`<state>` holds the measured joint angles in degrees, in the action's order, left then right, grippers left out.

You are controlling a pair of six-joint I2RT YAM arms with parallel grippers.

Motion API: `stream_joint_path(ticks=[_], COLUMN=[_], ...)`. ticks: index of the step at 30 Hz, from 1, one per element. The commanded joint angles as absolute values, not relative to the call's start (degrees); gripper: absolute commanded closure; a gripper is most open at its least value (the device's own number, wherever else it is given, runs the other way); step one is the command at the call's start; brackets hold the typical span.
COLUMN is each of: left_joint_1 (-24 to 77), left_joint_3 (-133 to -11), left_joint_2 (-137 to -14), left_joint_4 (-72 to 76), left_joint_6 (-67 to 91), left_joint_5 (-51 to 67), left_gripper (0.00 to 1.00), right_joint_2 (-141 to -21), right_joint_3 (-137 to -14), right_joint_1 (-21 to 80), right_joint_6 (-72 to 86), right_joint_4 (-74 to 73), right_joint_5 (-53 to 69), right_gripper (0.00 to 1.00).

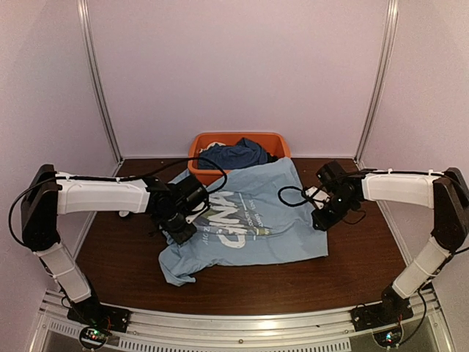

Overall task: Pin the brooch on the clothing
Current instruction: Smooth out the flattened clothing at the center of the board.

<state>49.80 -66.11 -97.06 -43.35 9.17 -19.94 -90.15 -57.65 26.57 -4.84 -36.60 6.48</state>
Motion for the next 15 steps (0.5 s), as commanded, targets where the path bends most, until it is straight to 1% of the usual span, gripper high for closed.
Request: stream_joint_path(ticks=[1,3,5,7,10,13,15], left_joint_1=[49.31,49.28,49.31,49.31,49.31,49.31,49.31], left_joint_3=[-65.82,-65.38,-64.98,-64.87,-64.69,-64.15,-63.78], left_joint_2=[-95.89,-95.52,-95.29,-95.17,-94.57,-93.9,-93.51], left_joint_4=[-44.37,-44.39,-44.39,-44.47,-44.38,-44.38,-44.38], left_joint_6=[10.72,11.13,11.37,11.59,11.65,11.77,11.84], left_joint_5=[-20.33,-20.68,-21.02,-21.2,-20.86,-20.74,-20.86], left_gripper=[0.95,0.87,0.81,0.75,0.7,0.65,0.59], right_joint_2=[-91.46,-93.38,-95.97,-98.75,-102.45,-104.9,-106.17], right_joint_3=[-60.21,-62.39,-65.04,-67.5,-70.6,-71.42,-71.48], right_joint_1=[30.79,31.81,31.98,32.05,32.05,32.01,32.06], right_joint_6=[-7.62,-8.69,-9.67,-10.51,-11.85,-12.35,-12.66], right_joint_4=[-36.25,-35.96,-36.19,-36.46,-37.08,-36.66,-36.51], right_joint_5=[4.8,3.67,4.43,4.36,4.0,3.9,4.74], right_gripper=[0.61,0.52,0.49,0.47,0.45,0.44,0.44])
